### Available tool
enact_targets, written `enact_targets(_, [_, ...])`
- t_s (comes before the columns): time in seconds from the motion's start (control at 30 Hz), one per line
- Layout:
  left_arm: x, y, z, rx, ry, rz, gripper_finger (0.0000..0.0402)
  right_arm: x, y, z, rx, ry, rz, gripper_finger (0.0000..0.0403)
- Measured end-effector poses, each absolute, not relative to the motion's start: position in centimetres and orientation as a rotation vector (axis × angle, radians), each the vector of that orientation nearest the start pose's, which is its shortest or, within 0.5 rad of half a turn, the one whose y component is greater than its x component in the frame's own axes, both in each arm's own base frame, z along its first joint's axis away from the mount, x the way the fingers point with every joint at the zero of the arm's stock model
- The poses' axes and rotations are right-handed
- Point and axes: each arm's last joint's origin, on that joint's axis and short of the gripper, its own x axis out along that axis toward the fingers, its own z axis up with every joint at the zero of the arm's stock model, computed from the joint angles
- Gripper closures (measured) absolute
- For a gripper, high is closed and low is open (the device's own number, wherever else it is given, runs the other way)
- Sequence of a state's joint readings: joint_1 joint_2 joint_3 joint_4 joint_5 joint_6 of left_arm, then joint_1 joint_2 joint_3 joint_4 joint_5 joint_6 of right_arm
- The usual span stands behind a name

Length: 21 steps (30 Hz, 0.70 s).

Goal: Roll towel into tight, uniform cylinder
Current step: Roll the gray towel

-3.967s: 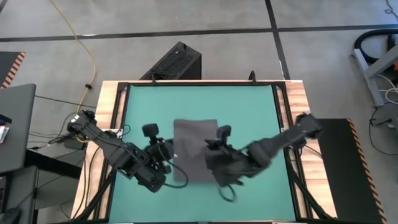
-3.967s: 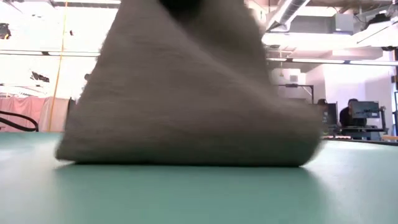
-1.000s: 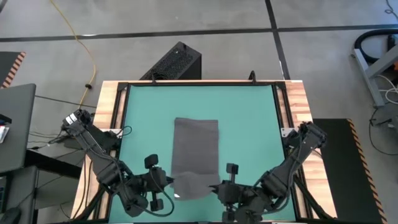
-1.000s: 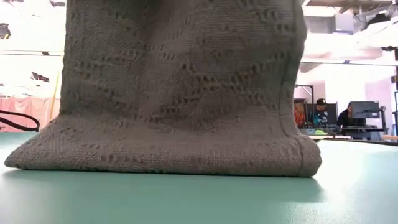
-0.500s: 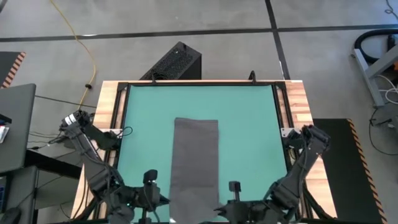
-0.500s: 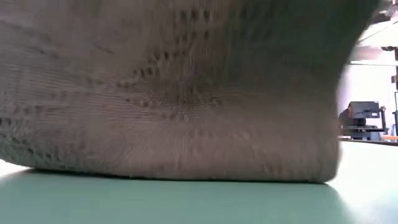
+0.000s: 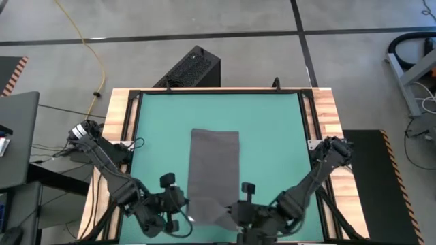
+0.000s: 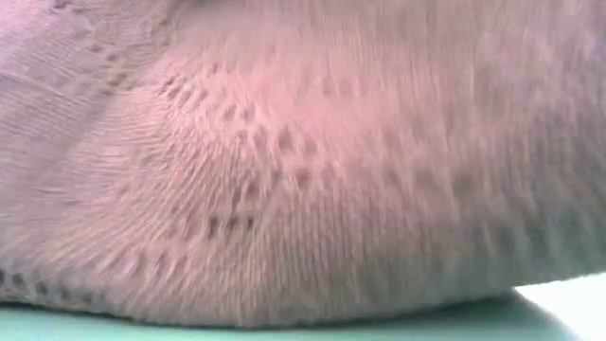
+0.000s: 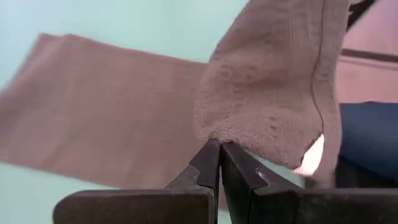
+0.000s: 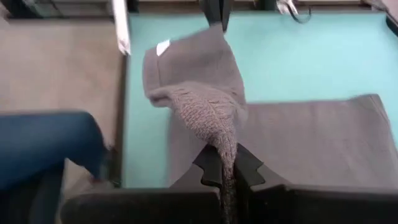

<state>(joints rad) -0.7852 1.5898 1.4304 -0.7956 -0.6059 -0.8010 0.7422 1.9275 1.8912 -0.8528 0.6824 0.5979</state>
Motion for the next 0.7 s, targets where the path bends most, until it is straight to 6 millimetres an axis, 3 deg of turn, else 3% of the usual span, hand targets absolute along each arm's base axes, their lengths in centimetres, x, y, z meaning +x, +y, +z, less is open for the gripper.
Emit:
enact_targets(0.27, [25.0, -19.7, 30.6, 0.025, 0.749, 0.279, 0.0401, 33.5, 22.1, 31.3, -0.104, 0.832, -0.336, 0.0383])
enact_targets(0.7, [28.0, -13.3, 30.3, 0.221, 0.867, 0.437, 0.0401, 35.2, 15.3, 30.8, -0.25, 1.004, -0.512, 0.0383])
